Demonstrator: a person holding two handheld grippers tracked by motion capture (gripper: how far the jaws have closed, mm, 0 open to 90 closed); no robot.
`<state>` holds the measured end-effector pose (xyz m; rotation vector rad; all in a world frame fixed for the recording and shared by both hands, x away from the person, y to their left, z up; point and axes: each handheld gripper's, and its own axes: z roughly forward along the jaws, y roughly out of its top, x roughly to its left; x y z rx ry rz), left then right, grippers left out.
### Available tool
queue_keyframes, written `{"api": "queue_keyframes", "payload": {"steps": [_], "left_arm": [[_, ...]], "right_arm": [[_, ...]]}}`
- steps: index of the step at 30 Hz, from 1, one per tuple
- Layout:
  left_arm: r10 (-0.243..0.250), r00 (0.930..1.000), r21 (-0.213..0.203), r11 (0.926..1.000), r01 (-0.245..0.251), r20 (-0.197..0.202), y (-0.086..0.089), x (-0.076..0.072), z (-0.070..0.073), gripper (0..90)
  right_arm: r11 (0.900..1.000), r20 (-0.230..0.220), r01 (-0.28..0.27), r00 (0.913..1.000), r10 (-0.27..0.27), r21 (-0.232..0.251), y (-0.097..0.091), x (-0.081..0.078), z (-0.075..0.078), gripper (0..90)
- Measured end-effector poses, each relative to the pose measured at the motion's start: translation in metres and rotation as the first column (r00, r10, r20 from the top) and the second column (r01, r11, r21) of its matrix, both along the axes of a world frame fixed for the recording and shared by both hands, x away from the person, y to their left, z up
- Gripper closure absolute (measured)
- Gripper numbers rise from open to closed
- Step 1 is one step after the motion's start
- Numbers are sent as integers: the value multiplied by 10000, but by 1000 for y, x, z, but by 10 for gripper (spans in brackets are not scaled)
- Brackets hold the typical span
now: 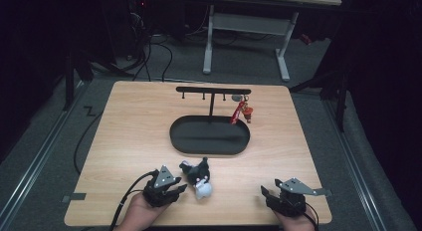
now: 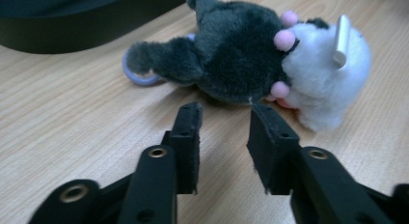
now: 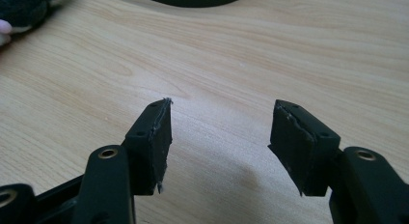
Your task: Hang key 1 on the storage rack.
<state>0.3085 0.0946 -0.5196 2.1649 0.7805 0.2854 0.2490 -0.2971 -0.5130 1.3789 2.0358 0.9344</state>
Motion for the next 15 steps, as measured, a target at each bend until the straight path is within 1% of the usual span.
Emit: {"api": "queue_keyframes", "payload": {"steps": [1, 3, 5, 7, 12, 15], "left_arm": [[20, 10000, 94, 10000, -20, 4, -2, 1, 0, 705], [106, 9999, 197, 9997, -107, 15, -8, 4, -1, 746], [260, 9996, 299, 9992, -263, 122, -13, 5, -2, 813], [223, 9997, 419, 9989, -226, 95, -18, 6, -1, 853], [100, 9997, 679, 9976, -115, 228, -30, 7, 2, 863], [-34, 9998, 801, 9968, 17, 207, -38, 9, 1, 865]], "right_arm": [[10000, 60, 28, 10000, -28, 5, 1, -1, 1, 404], [10000, 151, -23, 9999, 23, 3, 0, -1, 1, 407], [9999, 164, 50, 9999, -53, 157, -1, -1, 1, 408], [9997, 118, 165, 9998, -166, 163, -2, -2, 1, 412], [9997, 138, 171, 9998, -174, 162, -3, -3, 2, 421], [9995, 135, 251, 9996, -254, 202, -3, -3, 1, 420]]}}
